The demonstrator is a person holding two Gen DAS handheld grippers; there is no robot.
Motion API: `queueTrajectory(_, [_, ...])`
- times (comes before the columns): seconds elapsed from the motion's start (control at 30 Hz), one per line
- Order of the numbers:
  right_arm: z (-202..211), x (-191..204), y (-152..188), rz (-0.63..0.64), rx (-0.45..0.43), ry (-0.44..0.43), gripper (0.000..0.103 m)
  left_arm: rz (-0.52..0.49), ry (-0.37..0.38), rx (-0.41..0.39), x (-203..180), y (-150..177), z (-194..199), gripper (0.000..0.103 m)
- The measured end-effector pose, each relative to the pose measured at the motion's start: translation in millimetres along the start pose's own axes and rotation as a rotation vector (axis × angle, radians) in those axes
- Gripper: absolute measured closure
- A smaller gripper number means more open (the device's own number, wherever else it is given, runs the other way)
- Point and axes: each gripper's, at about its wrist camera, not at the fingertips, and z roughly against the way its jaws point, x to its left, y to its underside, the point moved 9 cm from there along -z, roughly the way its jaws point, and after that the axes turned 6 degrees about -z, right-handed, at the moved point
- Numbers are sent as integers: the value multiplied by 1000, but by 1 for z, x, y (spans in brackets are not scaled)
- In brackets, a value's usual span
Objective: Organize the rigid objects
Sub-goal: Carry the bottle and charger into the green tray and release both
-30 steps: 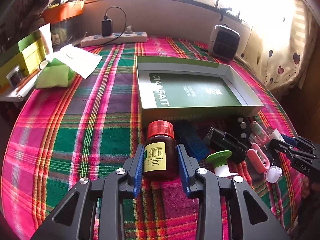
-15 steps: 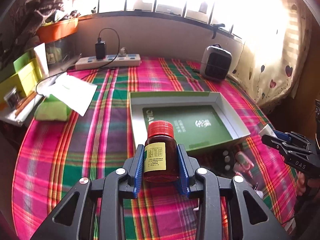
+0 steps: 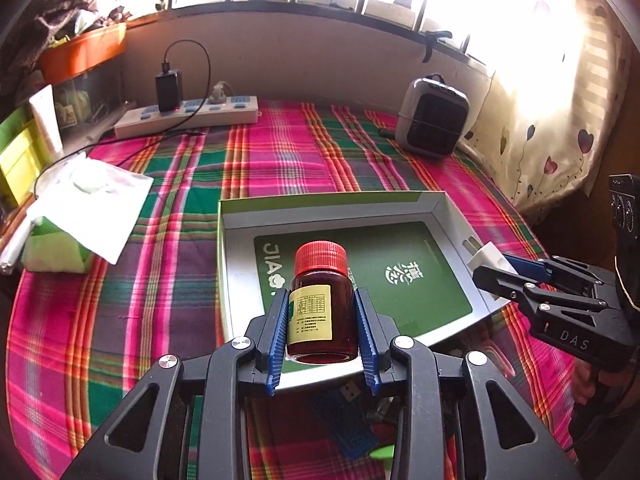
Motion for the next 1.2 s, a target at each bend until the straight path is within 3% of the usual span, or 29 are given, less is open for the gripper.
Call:
queueTrajectory(0.6, [-51,8,-1,46,83,33,69,-11,-5,84,0,6,-45,72])
queueTrajectory(1.2, [-57,7,-1,59,64,77,68,-27,-34,90,3,5,-50,72])
